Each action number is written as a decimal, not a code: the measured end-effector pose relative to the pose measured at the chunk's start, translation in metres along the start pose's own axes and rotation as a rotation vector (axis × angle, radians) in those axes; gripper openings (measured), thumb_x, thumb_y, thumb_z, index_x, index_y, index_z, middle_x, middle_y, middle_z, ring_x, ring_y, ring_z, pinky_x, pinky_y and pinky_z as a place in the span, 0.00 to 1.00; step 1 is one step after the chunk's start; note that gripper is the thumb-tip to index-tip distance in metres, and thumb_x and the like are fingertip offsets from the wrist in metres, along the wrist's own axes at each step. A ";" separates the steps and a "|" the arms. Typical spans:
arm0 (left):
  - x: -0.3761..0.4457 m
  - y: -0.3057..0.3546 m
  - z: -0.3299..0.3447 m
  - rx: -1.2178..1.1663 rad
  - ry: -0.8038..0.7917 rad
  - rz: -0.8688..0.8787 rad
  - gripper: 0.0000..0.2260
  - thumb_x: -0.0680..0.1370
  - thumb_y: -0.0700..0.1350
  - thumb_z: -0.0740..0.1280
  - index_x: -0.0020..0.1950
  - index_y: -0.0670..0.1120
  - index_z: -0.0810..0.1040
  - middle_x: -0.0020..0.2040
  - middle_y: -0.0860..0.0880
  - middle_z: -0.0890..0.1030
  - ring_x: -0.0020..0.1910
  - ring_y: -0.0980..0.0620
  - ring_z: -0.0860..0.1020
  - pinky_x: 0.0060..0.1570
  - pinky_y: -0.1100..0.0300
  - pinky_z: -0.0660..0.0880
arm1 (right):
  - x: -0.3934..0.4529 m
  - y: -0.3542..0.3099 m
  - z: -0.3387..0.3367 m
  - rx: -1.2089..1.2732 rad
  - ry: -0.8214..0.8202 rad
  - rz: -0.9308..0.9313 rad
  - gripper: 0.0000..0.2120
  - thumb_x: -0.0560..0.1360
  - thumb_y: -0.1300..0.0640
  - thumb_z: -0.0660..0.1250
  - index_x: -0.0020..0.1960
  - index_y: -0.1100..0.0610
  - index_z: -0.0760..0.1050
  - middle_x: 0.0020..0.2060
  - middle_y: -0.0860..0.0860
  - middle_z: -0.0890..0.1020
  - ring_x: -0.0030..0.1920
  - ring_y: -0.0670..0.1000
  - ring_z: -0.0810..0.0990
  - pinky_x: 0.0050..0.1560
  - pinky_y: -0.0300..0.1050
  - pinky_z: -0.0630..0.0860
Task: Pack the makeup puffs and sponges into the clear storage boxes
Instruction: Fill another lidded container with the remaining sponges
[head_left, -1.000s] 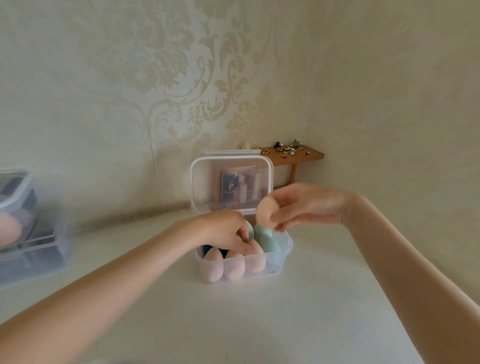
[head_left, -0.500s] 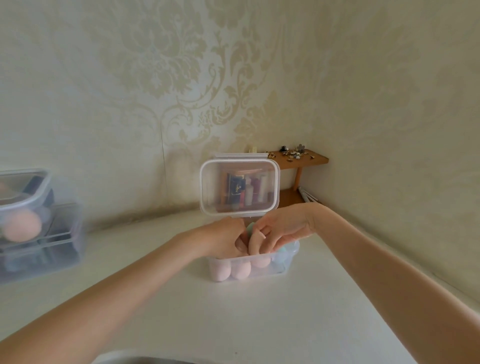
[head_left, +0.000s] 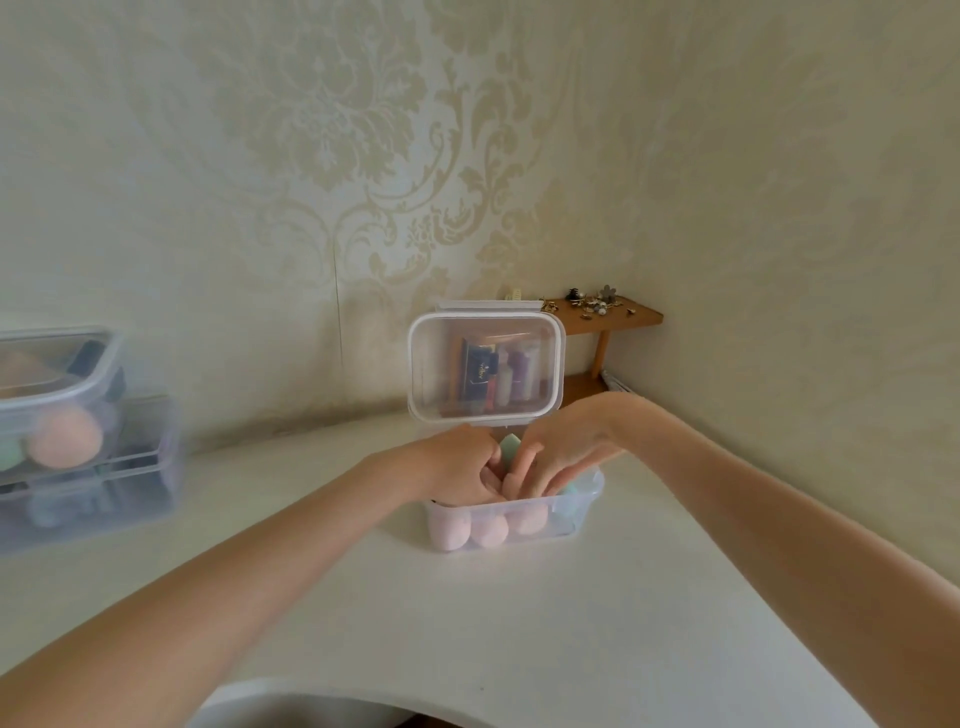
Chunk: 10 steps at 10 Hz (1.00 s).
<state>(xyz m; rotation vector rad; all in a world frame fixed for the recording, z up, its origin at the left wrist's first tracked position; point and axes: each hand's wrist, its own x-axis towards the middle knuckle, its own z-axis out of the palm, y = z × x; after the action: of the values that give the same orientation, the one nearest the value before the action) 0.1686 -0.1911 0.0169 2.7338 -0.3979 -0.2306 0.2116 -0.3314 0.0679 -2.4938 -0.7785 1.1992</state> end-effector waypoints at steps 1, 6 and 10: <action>0.002 -0.006 0.002 0.000 0.003 0.036 0.06 0.71 0.51 0.64 0.35 0.51 0.72 0.50 0.49 0.81 0.48 0.50 0.77 0.54 0.56 0.74 | 0.003 -0.005 0.001 -0.041 0.093 0.040 0.17 0.75 0.57 0.69 0.62 0.61 0.75 0.54 0.53 0.79 0.53 0.50 0.78 0.52 0.35 0.77; 0.001 -0.005 0.002 -0.193 -0.043 -0.008 0.13 0.76 0.38 0.57 0.32 0.48 0.70 0.37 0.52 0.72 0.36 0.55 0.67 0.42 0.66 0.64 | 0.010 0.010 0.014 -0.357 0.312 -0.058 0.07 0.74 0.57 0.67 0.49 0.59 0.80 0.43 0.52 0.79 0.43 0.50 0.74 0.39 0.33 0.68; -0.002 -0.008 0.001 0.075 0.053 0.116 0.09 0.73 0.49 0.67 0.51 0.46 0.77 0.52 0.51 0.73 0.50 0.55 0.70 0.52 0.64 0.67 | 0.026 0.023 0.020 -0.434 0.432 -0.124 0.09 0.72 0.63 0.64 0.34 0.57 0.70 0.35 0.52 0.72 0.39 0.50 0.69 0.37 0.38 0.66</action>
<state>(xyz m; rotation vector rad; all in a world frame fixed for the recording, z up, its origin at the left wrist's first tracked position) 0.1685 -0.1839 0.0130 2.7714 -0.5594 -0.1148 0.2175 -0.3351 0.0283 -2.8388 -1.1373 0.4490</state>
